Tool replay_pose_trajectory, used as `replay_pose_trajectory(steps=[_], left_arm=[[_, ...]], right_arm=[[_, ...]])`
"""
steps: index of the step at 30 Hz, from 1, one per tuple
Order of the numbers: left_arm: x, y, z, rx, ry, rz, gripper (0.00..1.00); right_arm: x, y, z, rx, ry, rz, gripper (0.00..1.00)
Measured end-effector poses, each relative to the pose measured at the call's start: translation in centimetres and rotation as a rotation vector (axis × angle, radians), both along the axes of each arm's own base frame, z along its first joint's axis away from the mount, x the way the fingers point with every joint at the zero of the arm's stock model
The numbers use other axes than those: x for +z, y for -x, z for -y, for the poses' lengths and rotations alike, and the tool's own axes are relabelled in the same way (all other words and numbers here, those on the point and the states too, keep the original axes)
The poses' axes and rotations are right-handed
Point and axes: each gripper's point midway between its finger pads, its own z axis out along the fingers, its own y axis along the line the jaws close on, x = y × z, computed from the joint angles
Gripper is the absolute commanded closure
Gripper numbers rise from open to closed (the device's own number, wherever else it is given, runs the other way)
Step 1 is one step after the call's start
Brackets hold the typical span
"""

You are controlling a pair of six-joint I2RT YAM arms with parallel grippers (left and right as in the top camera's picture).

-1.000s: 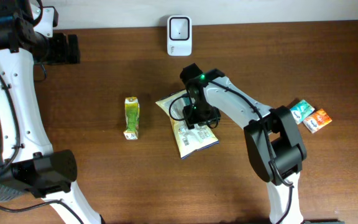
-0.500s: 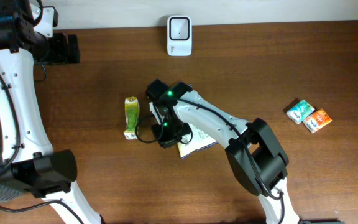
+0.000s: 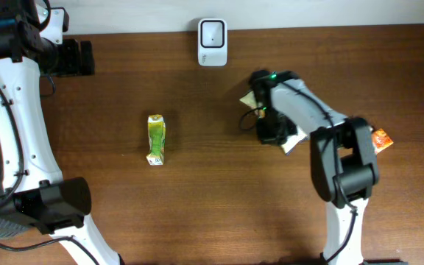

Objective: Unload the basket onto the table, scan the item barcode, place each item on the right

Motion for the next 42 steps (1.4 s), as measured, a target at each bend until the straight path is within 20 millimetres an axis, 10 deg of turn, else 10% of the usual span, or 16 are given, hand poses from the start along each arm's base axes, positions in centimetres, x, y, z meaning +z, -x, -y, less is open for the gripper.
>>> replay_pose_trajectory(steps=[3, 7, 9, 13, 18, 22, 28, 33, 36, 42], left_arm=[[0.0, 0.0, 0.0, 0.0, 0.0, 0.0, 0.01], [0.0, 0.0, 0.0, 0.0, 0.0, 0.0, 0.01], [0.0, 0.0, 0.0, 0.0, 0.0, 0.0, 0.01], [0.0, 0.0, 0.0, 0.0, 0.0, 0.0, 0.01], [0.0, 0.0, 0.0, 0.0, 0.0, 0.0, 0.01], [0.0, 0.0, 0.0, 0.0, 0.0, 0.0, 0.01], [0.0, 0.0, 0.0, 0.0, 0.0, 0.0, 0.01], [0.0, 0.0, 0.0, 0.0, 0.0, 0.0, 0.01], [0.0, 0.0, 0.0, 0.0, 0.0, 0.0, 0.01], [0.0, 0.0, 0.0, 0.0, 0.0, 0.0, 0.01]], right_arm=[[3.7, -2.1, -0.8, 0.018, -0.118, 0.095, 0.94], [12.4, -7.2, -1.8, -0.006, -0.235, 0.425, 0.25], [13.3, -10.6, 0.0, -0.099, -0.225, 0.557, 0.24], [8.0, -15.4, 4.1, -0.255, -0.197, 0.608, 0.51], [2.5, -16.5, 2.9, -0.254, -0.226, 0.565, 0.55], [2.3, -15.0, -2.6, -0.075, -0.426, 0.479, 0.55], [2.1, -4.4, -11.0, 0.231, -0.622, 0.104, 0.54], [8.4, -3.8, -7.5, 0.099, -0.591, 0.136, 0.4], [13.7, -2.8, -1.9, -0.075, -0.535, 0.188, 0.05], [7.3, -0.3, -0.7, -0.19, -0.618, 0.066, 0.01]])
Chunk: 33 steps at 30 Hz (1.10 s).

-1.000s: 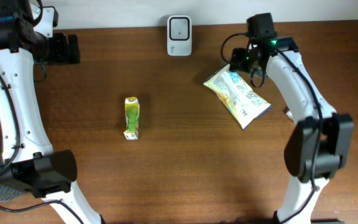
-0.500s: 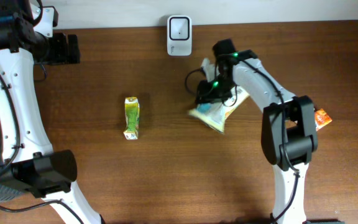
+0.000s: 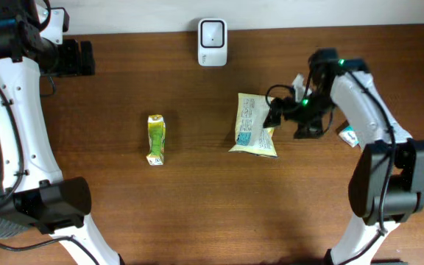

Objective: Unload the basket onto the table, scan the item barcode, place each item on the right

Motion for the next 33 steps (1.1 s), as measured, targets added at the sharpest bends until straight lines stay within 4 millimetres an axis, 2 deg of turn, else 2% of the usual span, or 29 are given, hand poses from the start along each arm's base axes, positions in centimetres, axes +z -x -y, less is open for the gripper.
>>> replay_pose_trajectory(steps=[1, 3, 4, 5, 6, 7, 9, 11, 13, 17, 21, 25, 27, 29, 30, 31, 33], left_arm=[[0.0, 0.0, 0.0, 0.0, 0.0, 0.001, 0.01], [0.0, 0.0, 0.0, 0.0, 0.0, 0.001, 0.01], [0.0, 0.0, 0.0, 0.0, 0.0, -0.002, 0.01], [0.0, 0.0, 0.0, 0.0, 0.0, 0.0, 0.01], [0.0, 0.0, 0.0, 0.0, 0.001, -0.001, 0.01], [0.0, 0.0, 0.0, 0.0, 0.001, -0.001, 0.01], [0.0, 0.0, 0.0, 0.0, 0.0, 0.0, 0.01], [0.0, 0.0, 0.0, 0.0, 0.0, 0.0, 0.01], [0.0, 0.0, 0.0, 0.0, 0.0, 0.0, 0.01], [0.0, 0.0, 0.0, 0.0, 0.0, 0.0, 0.01], [0.0, 0.0, 0.0, 0.0, 0.001, 0.0, 0.01], [0.0, 0.0, 0.0, 0.0, 0.001, 0.0, 0.01], [0.0, 0.0, 0.0, 0.0, 0.001, -0.001, 0.01], [0.0, 0.0, 0.0, 0.0, 0.0, 0.001, 0.01], [0.0, 0.0, 0.0, 0.0, 0.0, -0.001, 0.01], [0.0, 0.0, 0.0, 0.0, 0.001, 0.0, 0.01], [0.0, 0.0, 0.0, 0.0, 0.0, 0.0, 0.01]], right_arm=[[-1.4, -0.4, -0.7, -0.005, -0.044, 0.028, 0.01], [-3.6, 0.1, -1.4, -0.015, -0.096, 0.032, 0.01], [-4.7, -0.8, -1.7, -0.038, -0.114, 0.081, 0.01], [-5.6, -0.7, -1.8, -0.052, -0.121, 0.083, 0.01], [-6.3, -0.3, -2.2, -0.075, -0.149, 0.074, 0.01], [-6.2, -0.7, -2.6, -0.092, -0.168, 0.101, 0.02], [-6.2, -1.2, -3.4, -0.106, -0.198, 0.136, 0.16], [-6.5, -1.1, -4.1, -0.117, -0.209, 0.142, 0.46], [-7.2, -0.8, -4.5, -0.125, -0.196, 0.141, 0.66], [-7.7, -0.7, -4.5, -0.14, -0.18, 0.136, 0.96], [-7.2, -0.1, -4.8, -0.055, -0.198, 0.145, 0.96], [-5.8, 0.8, -5.0, 0.139, -0.118, 0.138, 0.96], [-4.1, 0.2, -6.2, 0.335, -0.037, 0.225, 0.96], [-3.1, -0.2, -7.5, 0.454, -0.018, 0.29, 0.95], [-2.6, -0.3, -8.3, 0.518, -0.013, 0.329, 0.72], [-2.6, -0.2, -8.9, 0.569, -0.002, 0.352, 0.41], [-3.0, 0.4, -9.7, 0.639, 0.04, 0.363, 0.28]])
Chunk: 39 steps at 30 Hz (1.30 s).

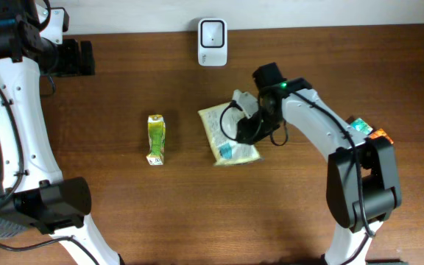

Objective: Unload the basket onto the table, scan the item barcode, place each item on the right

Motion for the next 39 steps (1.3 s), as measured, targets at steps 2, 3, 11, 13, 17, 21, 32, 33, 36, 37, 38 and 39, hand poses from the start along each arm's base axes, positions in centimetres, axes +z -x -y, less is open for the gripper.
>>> replay_pose_trajectory(steps=[2, 3, 11, 13, 17, 21, 32, 33, 36, 37, 38, 39], left_arm=[[0.0, 0.0, 0.0, 0.0, 0.0, 0.0, 0.01], [0.0, 0.0, 0.0, 0.0, 0.0, 0.0, 0.01], [0.0, 0.0, 0.0, 0.0, 0.0, 0.0, 0.01], [0.0, 0.0, 0.0, 0.0, 0.0, 0.0, 0.01], [0.0, 0.0, 0.0, 0.0, 0.0, 0.0, 0.01], [0.0, 0.0, 0.0, 0.0, 0.0, 0.001, 0.01], [0.0, 0.0, 0.0, 0.0, 0.0, 0.0, 0.01], [0.0, 0.0, 0.0, 0.0, 0.0, 0.0, 0.01], [0.0, 0.0, 0.0, 0.0, 0.0, 0.0, 0.01], [0.0, 0.0, 0.0, 0.0, 0.0, 0.001, 0.01], [0.0, 0.0, 0.0, 0.0, 0.0, 0.0, 0.01], [0.0, 0.0, 0.0, 0.0, 0.0, 0.0, 0.01]], right_arm=[[-0.2, -0.2, 0.2, -0.038, 0.028, -0.003, 0.25], [-0.3, -0.5, 0.9, -0.091, 0.04, -0.018, 0.24], [-0.2, 1.6, 4.5, -0.6, -0.131, -0.441, 0.05], [-0.6, 3.5, 3.4, -0.629, -0.171, -0.551, 0.05], [-2.6, 5.9, 1.3, -0.657, -0.191, -0.645, 0.29], [-5.1, 6.5, 0.9, -0.712, -0.075, -0.597, 0.74], [-3.6, -3.8, 10.1, -0.502, 0.035, -0.039, 0.48], [-3.4, -4.2, 10.4, -0.488, 0.047, -0.014, 0.35], [-2.6, -4.5, 9.5, -0.504, -0.012, -0.035, 0.07], [-2.4, -4.1, 8.8, -0.532, -0.055, -0.081, 0.03], [-2.1, -3.9, 8.2, -0.547, -0.089, -0.107, 0.01], [-1.9, -3.9, 7.8, -0.57, -0.116, -0.13, 0.01]])
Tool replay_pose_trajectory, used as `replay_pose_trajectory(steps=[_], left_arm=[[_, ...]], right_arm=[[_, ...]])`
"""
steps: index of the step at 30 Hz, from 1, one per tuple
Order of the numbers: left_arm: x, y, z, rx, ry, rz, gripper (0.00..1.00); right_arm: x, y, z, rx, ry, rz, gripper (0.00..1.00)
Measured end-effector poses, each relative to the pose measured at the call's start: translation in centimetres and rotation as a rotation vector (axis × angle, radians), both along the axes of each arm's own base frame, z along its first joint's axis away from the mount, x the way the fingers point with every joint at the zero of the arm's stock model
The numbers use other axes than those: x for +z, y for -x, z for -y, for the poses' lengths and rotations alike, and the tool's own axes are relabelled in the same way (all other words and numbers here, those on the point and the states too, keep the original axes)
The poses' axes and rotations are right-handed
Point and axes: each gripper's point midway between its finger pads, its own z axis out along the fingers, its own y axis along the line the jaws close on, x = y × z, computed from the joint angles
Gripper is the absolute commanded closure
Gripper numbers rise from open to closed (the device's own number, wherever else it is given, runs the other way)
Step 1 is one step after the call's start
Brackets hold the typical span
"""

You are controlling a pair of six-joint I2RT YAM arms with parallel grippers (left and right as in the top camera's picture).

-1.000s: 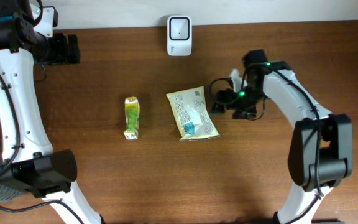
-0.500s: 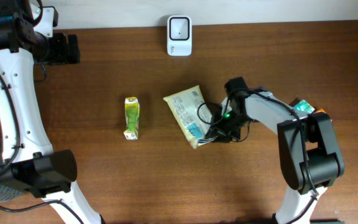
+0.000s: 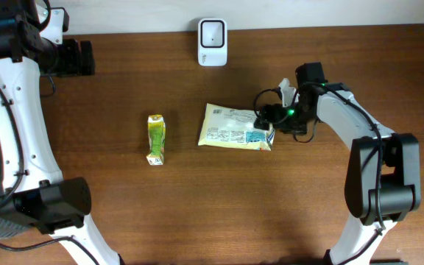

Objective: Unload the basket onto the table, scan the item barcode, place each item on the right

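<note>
A pale yellow snack bag (image 3: pixel 230 126) lies flat at mid-table, printed label side up, with a blue patch near its right end. My right gripper (image 3: pixel 269 119) sits at the bag's right edge and looks shut on that corner. The white scanner (image 3: pixel 212 33) stands at the table's back edge, above and a little left of the bag. My left gripper (image 3: pixel 76 57) rests far off at the back left; its jaws are too dark to read.
A green and yellow drink carton (image 3: pixel 156 138) lies on its side left of the bag. The left arm's white links (image 3: pixel 17 110) run down the left side. The right arm's base (image 3: pixel 377 199) stands at the front right.
The right gripper has moved from the middle to the right of the bag. The bag has turned from a tilted, crumpled pose to lying lengthwise, left to right, below the scanner.
First the right gripper was down on a bag right of centre. Then it was further right, with the bag lying upright beside it. Later the bag was nearer the middle, under the gripper. Now it lies lengthwise with the gripper at its right edge. The left arm stayed still.
</note>
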Motion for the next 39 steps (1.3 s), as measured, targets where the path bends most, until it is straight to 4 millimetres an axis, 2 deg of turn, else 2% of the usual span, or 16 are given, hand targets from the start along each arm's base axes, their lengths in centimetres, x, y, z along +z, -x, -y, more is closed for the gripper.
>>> replay_pose_trajectory(steps=[3, 8, 9, 10, 13, 18, 22, 23, 24, 26, 28, 30, 32, 33, 36, 39], left_arm=[[0.0, 0.0, 0.0, 0.0, 0.0, 0.001, 0.01], [0.0, 0.0, 0.0, 0.0, -0.001, 0.0, 0.01], [0.0, 0.0, 0.0, 0.0, 0.0, 0.0, 0.01], [0.0, 0.0, 0.0, 0.0, 0.0, 0.0, 0.01], [0.0, 0.0, 0.0, 0.0, 0.0, 0.0, 0.01], [0.0, 0.0, 0.0, 0.0, 0.0, 0.0, 0.01], [0.0, 0.0, 0.0, 0.0, 0.0, 0.0, 0.01], [0.0, 0.0, 0.0, 0.0, 0.0, 0.0, 0.01], [0.0, 0.0, 0.0, 0.0, -0.001, 0.001, 0.01], [0.0, 0.0, 0.0, 0.0, 0.0, 0.0, 0.01], [0.0, 0.0, 0.0, 0.0, 0.0, -0.001, 0.01], [0.0, 0.0, 0.0, 0.0, -0.001, 0.002, 0.01], [0.0, 0.0, 0.0, 0.0, 0.0, 0.0, 0.01], [0.0, 0.0, 0.0, 0.0, 0.0, 0.001, 0.01], [0.0, 0.0, 0.0, 0.0, 0.0, 0.0, 0.01], [0.0, 0.0, 0.0, 0.0, 0.0, 0.0, 0.01]], right_arm=[[-0.9, 0.1, -1.1, -0.076, -0.067, -0.025, 0.01], [-1.1, -2.0, -4.5, -0.123, -0.183, 0.056, 0.04], [-1.2, -2.4, -6.0, -0.107, -0.211, 0.072, 0.19], [-1.2, -2.6, -7.3, -0.095, -0.232, 0.075, 0.46], [-2.8, -1.9, -10.4, -0.099, -0.301, -0.006, 0.96], [-4.1, -0.8, -10.8, -0.131, -0.338, -0.102, 0.96], [-3.7, -0.3, -8.2, -0.06, -0.322, -0.113, 0.94], [-3.4, -0.4, -6.9, -0.029, -0.292, -0.107, 0.72], [-3.1, -0.9, -5.6, -0.004, -0.247, -0.092, 0.39], [-2.4, -2.6, -2.4, 0.053, -0.104, -0.021, 0.31], [-0.8, -3.5, -0.8, 0.08, -0.026, -0.009, 0.3], [2.2, -4.4, 0.1, 0.084, 0.015, -0.014, 0.28], [7.5, -5.0, -0.5, 0.051, 0.015, -0.023, 0.27], [8.2, -4.5, -1.0, 0.056, 0.02, -0.04, 0.24], [7.7, -2.6, -4.6, 0.157, 0.142, -0.046, 0.1], [6.9, -0.9, -8.3, 0.276, 0.298, 0.002, 0.06]])
